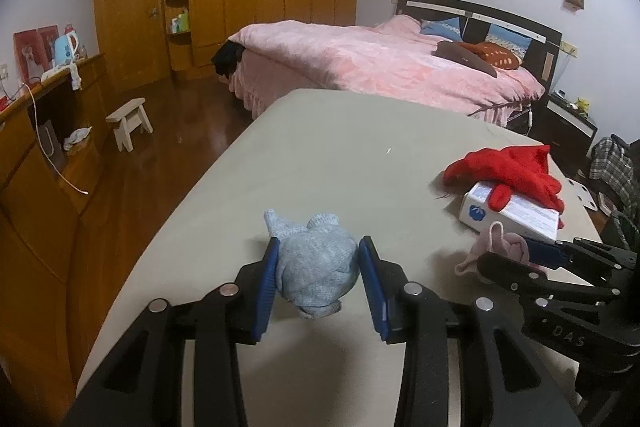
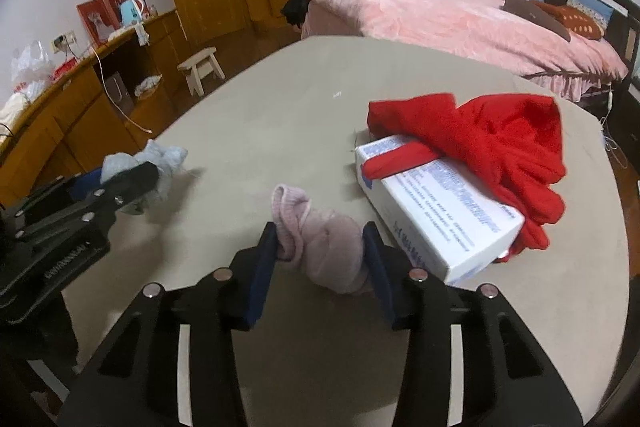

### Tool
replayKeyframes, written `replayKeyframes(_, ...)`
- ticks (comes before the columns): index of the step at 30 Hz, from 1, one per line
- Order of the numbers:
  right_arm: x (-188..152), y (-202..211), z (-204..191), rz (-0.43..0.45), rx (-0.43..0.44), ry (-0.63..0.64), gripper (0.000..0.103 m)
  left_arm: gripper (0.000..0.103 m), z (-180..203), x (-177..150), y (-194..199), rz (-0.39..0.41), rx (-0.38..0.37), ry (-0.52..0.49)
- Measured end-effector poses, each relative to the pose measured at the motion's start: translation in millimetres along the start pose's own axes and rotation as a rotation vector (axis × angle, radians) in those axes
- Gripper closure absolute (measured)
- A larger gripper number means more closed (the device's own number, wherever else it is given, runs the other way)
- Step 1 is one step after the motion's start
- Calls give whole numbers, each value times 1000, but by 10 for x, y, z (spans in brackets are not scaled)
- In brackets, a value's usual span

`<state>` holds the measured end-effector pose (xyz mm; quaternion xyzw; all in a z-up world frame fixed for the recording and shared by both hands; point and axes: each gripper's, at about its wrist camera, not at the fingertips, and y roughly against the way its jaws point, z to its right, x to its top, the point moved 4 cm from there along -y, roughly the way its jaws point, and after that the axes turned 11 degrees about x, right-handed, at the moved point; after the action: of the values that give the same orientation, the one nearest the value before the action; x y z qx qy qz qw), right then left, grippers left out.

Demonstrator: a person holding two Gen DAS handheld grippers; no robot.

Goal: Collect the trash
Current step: 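Grasp the pink cloth with the right gripper while the left holds the grey cloth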

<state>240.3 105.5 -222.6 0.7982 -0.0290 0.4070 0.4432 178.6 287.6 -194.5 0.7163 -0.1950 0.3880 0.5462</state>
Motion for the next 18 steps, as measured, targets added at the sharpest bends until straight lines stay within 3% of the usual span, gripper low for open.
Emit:
replayKeyframes(9, 113, 437, 60, 71, 15, -17, 61, 64, 184, 128, 203, 31, -33, 0)
replayKeyframes(18, 186, 912, 211, 149, -4, -9, 72, 64, 600, 253, 469, 79, -100, -27)
